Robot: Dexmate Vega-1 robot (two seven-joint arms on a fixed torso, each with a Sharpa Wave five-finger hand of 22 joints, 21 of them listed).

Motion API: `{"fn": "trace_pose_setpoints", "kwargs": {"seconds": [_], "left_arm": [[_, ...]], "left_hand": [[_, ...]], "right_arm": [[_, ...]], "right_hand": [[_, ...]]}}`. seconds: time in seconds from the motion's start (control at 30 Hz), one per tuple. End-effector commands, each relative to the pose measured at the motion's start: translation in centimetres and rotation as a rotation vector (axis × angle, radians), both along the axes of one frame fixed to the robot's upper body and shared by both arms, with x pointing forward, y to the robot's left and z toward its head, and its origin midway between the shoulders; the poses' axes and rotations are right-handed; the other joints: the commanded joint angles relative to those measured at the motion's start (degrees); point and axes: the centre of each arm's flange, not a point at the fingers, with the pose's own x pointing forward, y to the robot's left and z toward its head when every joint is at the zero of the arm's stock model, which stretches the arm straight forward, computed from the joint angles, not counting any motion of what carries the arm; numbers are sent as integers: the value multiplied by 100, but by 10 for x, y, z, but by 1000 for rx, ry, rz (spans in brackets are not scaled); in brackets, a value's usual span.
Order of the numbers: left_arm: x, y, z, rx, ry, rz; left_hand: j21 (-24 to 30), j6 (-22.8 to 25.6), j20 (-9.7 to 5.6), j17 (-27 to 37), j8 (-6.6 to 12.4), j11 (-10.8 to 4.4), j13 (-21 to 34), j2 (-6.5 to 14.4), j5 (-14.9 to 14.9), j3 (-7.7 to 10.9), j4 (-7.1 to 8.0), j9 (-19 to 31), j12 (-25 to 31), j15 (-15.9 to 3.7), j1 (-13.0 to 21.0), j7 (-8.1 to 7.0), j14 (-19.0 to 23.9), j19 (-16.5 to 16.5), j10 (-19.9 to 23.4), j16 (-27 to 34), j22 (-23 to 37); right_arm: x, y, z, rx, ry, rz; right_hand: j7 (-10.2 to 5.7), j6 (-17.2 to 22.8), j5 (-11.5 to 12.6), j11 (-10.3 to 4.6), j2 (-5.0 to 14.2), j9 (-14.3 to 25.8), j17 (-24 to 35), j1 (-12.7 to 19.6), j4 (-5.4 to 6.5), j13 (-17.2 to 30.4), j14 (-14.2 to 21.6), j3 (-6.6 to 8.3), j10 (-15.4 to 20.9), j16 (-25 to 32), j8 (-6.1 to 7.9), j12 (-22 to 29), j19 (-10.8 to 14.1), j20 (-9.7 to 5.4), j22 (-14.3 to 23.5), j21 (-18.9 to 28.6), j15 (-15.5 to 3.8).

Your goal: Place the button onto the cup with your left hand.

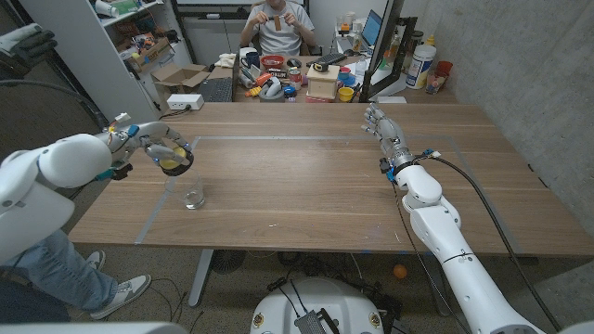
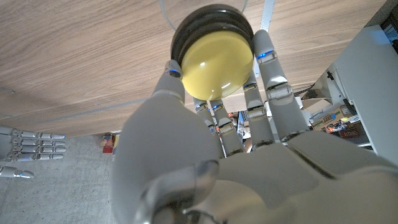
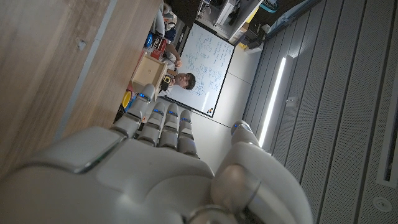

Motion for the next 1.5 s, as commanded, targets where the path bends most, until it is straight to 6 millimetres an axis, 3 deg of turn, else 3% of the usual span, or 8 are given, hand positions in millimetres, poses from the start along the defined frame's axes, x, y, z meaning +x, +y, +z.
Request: {"fn": "trace_pose_setpoints", "kwargs": {"seconds": [0.03, 0.47, 1.07, 1.33, 1.43, 1.5], "left_arm": [[2, -2, -9, -9, 22, -2], [10, -7, -19, -36, 49, -22], [5, -9, -25, -46, 70, -6], [0, -9, -26, -45, 81, 0], [-1, -9, -26, -46, 81, -2], [-2, -9, -26, -46, 82, -4]], "left_hand": [[2, 76, 1, 23, 40, 14, 18, 362, 44, 194, 134, 8, -12, -601, 318, 2, 645, -49, 58, 22, 10], [-1, 80, 18, 28, 34, 14, 30, 361, 44, 214, 131, 4, -28, -596, 317, 17, 663, -89, 73, 10, 13], [-14, 116, 31, 34, 36, 22, 48, 343, 47, 238, 124, -3, -65, -584, 311, 41, 642, -173, 61, -25, 16], [-35, -472, 126, 15, -218, 126, 58, 182, -3, 129, 213, -6, -227, -397, 69, 65, 370, -323, -187, -155, 20], [-40, -786, 190, -10, -352, 220, 67, 121, -38, 65, 283, 1, -330, -320, -97, 102, 216, -392, -366, -211, 22], [-50, -1071, 225, -29, -472, 379, 78, 119, -57, 52, 318, 15, -436, -227, -178, 148, 55, -466, -591, -248, 23]], "right_arm": [[1, -2, -4, 5, 2, 4], [3, -5, -11, 8, 12, 9], [8, -3, -18, 5, 30, 24], [7, -3, -21, 6, 34, 25], [7, -3, -22, 7, 37, 29], [7, -4, -23, 6, 39, 29]], "right_hand": [[-25, 9, 40, 11, -1, -5, -7, 11, -45, 28, 46, 10, 52, -2, 52, 32, 70, -28, 15, -17, 14], [-25, 13, 39, 11, 2, -5, -7, 11, -50, 28, 60, 10, 56, -1, 53, 32, 107, -35, 15, -33, 16], [-29, 15, 39, 9, 8, -5, -7, 12, -58, 28, 71, 12, 54, -3, 53, 29, 161, -17, 16, -52, 13], [-31, 27, 38, 11, 7, -5, -8, 13, -63, 28, 68, 10, 59, -7, 57, 31, 174, -14, 17, -67, 18], [-30, 27, 38, 12, 8, -5, -7, 12, -64, 28, 72, 10, 62, -6, 57, 31, 177, -11, 17, -72, 14], [-32, 33, 38, 12, 7, -5, -7, 13, -65, 28, 76, 10, 65, -5, 59, 32, 177, -9, 17, -75, 23]]}}
